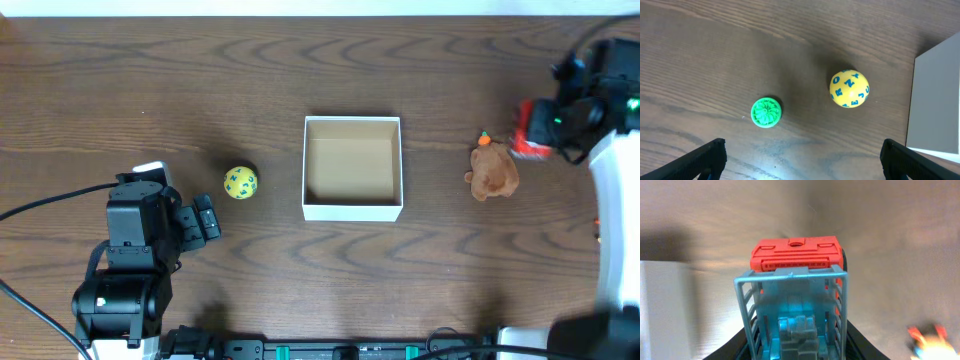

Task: Pack container
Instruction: 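Carry the fire truck into the white box and release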

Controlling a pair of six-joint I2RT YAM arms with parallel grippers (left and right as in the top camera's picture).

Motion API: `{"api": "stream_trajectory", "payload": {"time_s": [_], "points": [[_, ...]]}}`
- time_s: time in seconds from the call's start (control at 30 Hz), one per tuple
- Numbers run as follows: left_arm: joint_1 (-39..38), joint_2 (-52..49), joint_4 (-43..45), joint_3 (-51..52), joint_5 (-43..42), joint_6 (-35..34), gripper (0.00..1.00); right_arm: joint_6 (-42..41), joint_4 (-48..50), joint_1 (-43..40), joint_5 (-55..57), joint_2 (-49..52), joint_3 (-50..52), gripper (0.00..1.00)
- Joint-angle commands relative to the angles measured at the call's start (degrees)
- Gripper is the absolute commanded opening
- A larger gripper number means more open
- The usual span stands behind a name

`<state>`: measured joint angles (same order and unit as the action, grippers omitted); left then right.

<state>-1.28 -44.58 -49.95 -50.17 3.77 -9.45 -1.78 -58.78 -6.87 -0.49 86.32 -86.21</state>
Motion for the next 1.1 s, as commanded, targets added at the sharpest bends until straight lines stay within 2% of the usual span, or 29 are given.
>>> {"api": "stream_trajectory", "payload": {"time_s": [0.0, 0.23, 0.4, 0.5, 0.77, 1.07], "points": [[0.24, 0.09, -0.15, -0.96, -0.17, -0.74, 0.98, -5.9, 1.46, 8.02, 0.0, -5.86, -1.36, 0.26], [0.24, 0.09, -0.15, -0.96, -0.17, -0.74, 0.98, -18.93, 5.75, 25.68, 2.99, -6.19, -1.29, 0.25], [0.24, 0.09, -0.17, -0.96, -0.17, -0.74, 0.98, -27.91, 6.47, 34.91, 9.73, -0.48, -1.29, 0.23], [0.24, 0.09, -0.17, -0.96, -0.17, -0.74, 0.98, -32.79, 5.86, 38.42, 10.14, 4.26, -1.29, 0.23], [0.24, 0.09, -0.17, -0.96, -0.17, -0.74, 0.98, -41.22, 2.1, 40.28, 11.47, 15.04, -1.27, 0.24], [0.24, 0.09, -0.2, -0.96, -0.17, -0.74, 0.98, -39.23, 4.35, 37.62, 12.28, 23.15, -1.27, 0.27]]}}
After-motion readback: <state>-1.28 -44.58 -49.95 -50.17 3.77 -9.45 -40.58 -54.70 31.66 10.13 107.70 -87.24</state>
